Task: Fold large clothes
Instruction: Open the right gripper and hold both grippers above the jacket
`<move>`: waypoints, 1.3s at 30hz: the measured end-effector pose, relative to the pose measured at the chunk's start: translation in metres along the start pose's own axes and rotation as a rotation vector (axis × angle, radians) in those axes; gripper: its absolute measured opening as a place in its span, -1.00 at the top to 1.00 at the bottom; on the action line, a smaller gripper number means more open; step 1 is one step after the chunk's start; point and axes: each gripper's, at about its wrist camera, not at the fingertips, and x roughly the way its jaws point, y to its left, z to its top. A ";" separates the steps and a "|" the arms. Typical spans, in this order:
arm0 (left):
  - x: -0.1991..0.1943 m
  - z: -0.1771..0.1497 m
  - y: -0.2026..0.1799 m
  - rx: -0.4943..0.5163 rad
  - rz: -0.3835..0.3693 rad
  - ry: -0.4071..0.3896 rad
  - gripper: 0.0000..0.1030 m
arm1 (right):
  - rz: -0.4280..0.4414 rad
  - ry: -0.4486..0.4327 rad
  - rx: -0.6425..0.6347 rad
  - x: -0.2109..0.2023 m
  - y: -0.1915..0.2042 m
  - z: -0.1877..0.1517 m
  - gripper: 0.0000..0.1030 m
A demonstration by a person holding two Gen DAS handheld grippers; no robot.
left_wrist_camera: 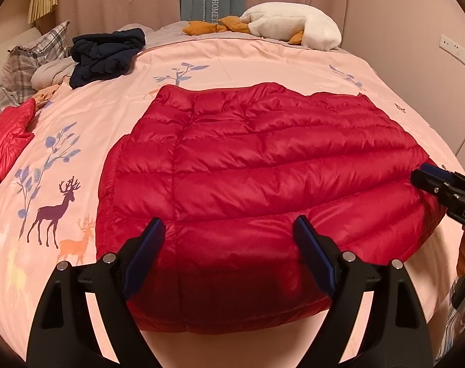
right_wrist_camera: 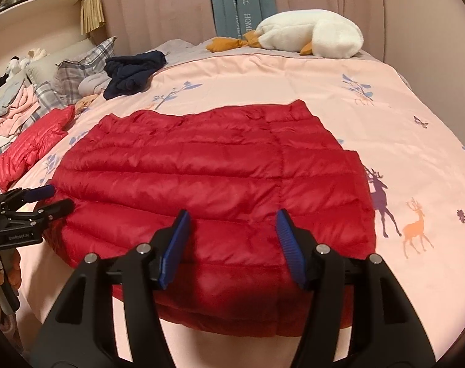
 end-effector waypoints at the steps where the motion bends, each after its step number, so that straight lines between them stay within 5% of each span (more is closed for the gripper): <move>1: 0.001 0.000 0.000 0.000 0.000 0.002 -0.68 | 0.001 0.010 0.005 0.002 -0.002 -0.001 -0.16; 39: -0.002 -0.014 0.011 -0.019 0.002 0.021 -0.69 | 0.017 0.044 0.071 -0.006 -0.017 -0.023 -0.16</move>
